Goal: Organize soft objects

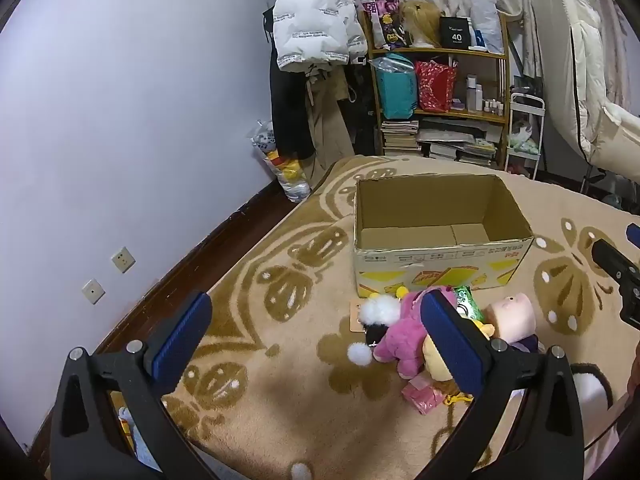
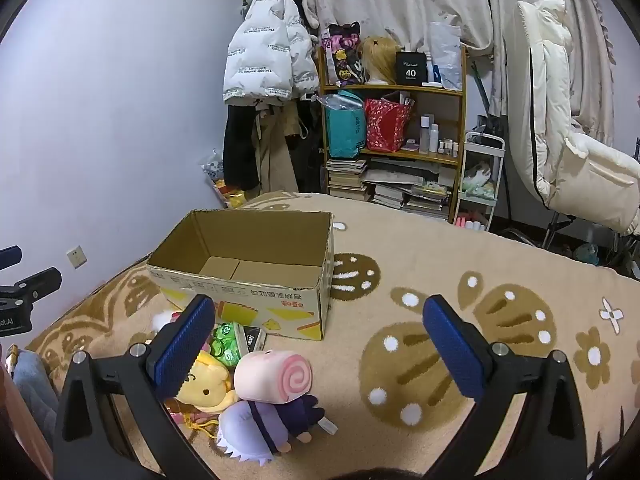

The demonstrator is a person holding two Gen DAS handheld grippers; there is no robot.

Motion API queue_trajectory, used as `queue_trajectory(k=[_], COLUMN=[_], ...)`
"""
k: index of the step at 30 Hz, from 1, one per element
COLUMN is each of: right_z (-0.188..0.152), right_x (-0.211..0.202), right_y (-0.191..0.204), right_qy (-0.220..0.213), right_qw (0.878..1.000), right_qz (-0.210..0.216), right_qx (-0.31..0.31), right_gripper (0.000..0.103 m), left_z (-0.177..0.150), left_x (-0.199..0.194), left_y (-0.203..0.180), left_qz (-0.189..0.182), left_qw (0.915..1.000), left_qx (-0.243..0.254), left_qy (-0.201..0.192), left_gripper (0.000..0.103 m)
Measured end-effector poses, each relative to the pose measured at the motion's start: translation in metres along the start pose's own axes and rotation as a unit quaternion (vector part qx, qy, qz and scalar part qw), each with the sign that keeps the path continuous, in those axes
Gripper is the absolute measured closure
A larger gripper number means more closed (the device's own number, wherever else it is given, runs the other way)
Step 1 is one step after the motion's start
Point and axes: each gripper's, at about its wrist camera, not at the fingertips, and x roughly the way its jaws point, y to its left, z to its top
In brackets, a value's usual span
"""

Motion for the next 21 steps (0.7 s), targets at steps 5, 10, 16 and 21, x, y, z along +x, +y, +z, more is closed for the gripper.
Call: queue_trajectory(k=[5, 10, 16, 21], right_z=[-0.0002, -0.0003, -0.0001, -0.0007], right_x=[-0.0002, -0.0039, -0.0002, 0.0024], right_y=[-0.0001, 0.0004, 0.0009, 0.0010], right_qy=[-0.002, -0.008, -0.008, -0.007], right_qw=[1.000, 1.000, 1.000, 1.000], right_qz=[-0.001, 0.002, 0.003, 0.001], right_qx=[0.001, 0.000, 0.003, 0.003], right_gripper=[0.000, 0.000, 0.000, 0.000], left_z=[-0.0004, -0.0024, 0.0002, 0.0020], left_x=[-0.0010, -0.0006, -0.0064, -0.0058], left_y=[0.0033, 0.0082, -0.0008, 0.0012], left_qz=[-0.003, -0.003, 0.002, 0.004], left_qw=[1.0000, 1.0000, 1.0000, 1.0000], left_qx=[-0.002, -0.006, 0.000, -0.003], left_qy=[-0.004, -0.006, -0.007, -0.004], left_gripper=[0.000, 0.000, 0.000, 0.000])
